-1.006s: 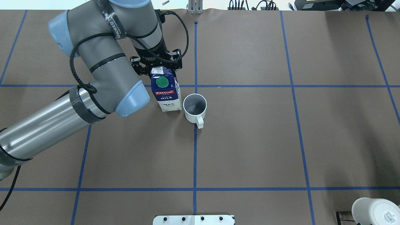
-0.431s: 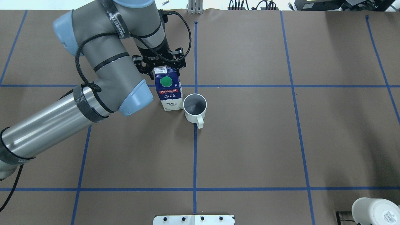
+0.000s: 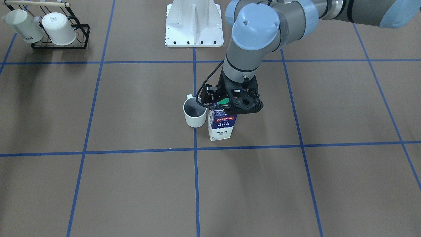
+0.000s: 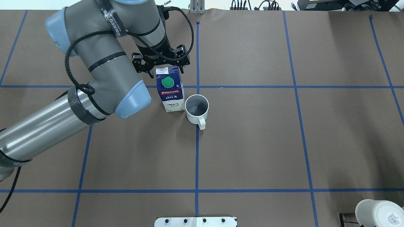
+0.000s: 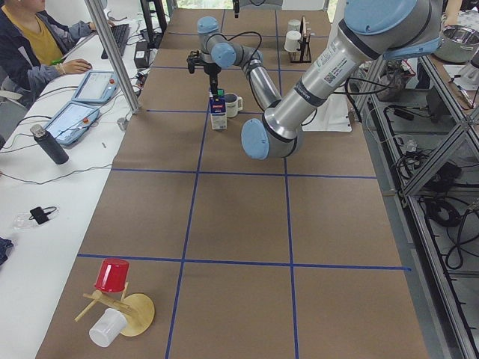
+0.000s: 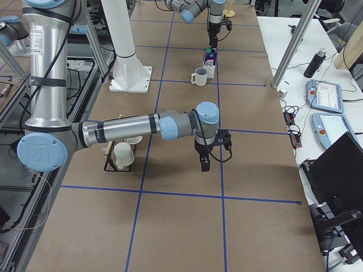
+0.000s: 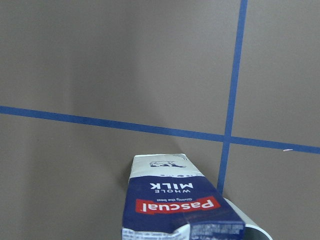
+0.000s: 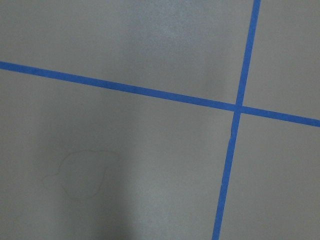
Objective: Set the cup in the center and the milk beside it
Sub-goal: 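Open the left gripper and lift it away from the carton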
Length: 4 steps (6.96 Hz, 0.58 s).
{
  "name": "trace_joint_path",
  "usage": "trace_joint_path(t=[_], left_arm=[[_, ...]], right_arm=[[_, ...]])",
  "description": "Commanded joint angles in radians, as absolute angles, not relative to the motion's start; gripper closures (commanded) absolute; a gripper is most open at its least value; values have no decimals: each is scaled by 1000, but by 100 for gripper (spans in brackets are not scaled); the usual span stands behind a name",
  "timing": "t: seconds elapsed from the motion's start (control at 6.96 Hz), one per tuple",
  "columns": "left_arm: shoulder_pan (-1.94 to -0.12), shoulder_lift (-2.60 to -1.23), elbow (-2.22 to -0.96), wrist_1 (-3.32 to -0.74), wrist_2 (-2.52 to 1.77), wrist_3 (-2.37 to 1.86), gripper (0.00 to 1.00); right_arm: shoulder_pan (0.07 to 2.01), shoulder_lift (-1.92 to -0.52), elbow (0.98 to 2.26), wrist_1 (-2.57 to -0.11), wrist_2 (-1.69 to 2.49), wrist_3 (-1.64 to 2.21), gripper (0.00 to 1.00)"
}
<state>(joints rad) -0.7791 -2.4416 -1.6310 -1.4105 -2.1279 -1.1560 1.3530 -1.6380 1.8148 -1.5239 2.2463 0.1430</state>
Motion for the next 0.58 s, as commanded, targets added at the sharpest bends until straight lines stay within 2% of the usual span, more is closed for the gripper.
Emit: trace_joint_path(t=[0.0,0.14,0.43], left_arm=[[-845,-2326,-1827,-1375,-2128,-1146,2],[-891,-2222,-1914,-1373,-2126,-1084,2],[-994,-2025,-2003,-1356,-2128,-755,2]], right_arm=[[1353,-1635,1815,-1523,2244,143,0],[1353,-1635,1807,-1523,2246,144,0],[1355,-1634,1804,-1523,2255,152,0]])
